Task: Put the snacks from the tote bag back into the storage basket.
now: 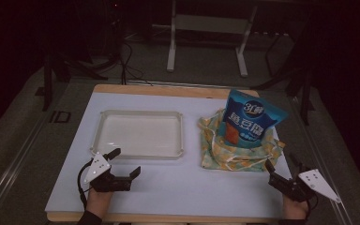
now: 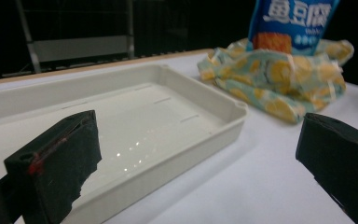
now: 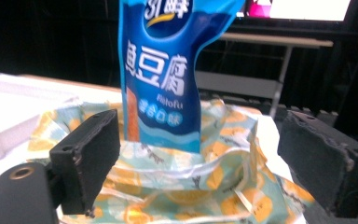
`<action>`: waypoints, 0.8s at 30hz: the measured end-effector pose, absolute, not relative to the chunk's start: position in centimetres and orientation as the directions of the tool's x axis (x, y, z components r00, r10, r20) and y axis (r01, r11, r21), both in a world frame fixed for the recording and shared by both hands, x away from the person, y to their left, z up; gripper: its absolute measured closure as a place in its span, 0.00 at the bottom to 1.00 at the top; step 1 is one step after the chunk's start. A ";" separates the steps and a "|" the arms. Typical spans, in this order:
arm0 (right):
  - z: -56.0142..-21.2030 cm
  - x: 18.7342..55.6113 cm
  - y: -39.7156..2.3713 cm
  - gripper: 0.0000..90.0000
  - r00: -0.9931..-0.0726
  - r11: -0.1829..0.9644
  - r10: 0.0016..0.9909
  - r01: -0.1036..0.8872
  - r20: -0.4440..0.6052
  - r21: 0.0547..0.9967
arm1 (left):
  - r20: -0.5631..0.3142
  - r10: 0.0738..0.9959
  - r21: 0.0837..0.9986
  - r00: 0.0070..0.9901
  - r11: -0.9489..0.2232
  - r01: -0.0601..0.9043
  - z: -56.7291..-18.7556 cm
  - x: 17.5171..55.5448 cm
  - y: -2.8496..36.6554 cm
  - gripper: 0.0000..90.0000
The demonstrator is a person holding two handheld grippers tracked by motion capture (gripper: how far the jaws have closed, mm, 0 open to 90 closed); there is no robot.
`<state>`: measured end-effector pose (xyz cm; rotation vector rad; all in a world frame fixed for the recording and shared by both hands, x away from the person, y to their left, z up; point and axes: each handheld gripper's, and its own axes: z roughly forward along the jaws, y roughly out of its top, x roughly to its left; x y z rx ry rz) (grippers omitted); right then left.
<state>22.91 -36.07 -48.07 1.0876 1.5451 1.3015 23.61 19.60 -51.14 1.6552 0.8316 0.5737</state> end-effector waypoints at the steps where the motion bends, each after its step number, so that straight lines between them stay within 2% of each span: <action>1: -48.1 22.9 -36.1 0.15 -0.288 0.090 0.956 0.126 -0.050 0.988 | -0.047 0.768 0.965 0.639 -0.131 0.228 -51.0 23.5 19.6 0.00; 3: -48.1 23.0 -36.0 0.15 -0.285 0.082 0.958 0.159 -0.034 0.984 | -0.046 0.757 0.964 0.651 -0.138 0.228 -50.9 23.4 19.6 0.00; 5: -48.2 23.3 -36.0 0.17 -0.305 0.081 0.952 0.236 -0.005 0.968 | -0.062 0.741 0.961 0.669 -0.138 0.241 -50.8 23.3 19.8 0.00; 11: -47.5 23.3 -35.8 0.18 -0.295 0.102 0.955 0.240 -0.027 0.965 | -0.148 0.692 0.938 0.707 -0.129 0.323 -50.7 24.1 19.7 0.00; 16: -47.0 23.5 -35.9 0.14 -0.303 0.084 0.953 0.304 0.013 0.949 | -0.161 0.667 0.933 0.728 -0.138 0.333 -50.5 24.4 19.4 0.00; 17: -46.8 23.8 -35.9 0.13 -0.304 0.091 0.952 0.343 0.019 0.935 | -0.184 0.657 0.935 0.731 -0.112 0.336 -50.1 24.9 19.1 0.00; 24: -45.9 24.5 -35.9 0.13 -0.352 0.106 0.935 0.375 0.036 0.921 | -0.236 0.615 0.932 0.752 -0.076 0.354 -49.2 26.5 18.8 0.00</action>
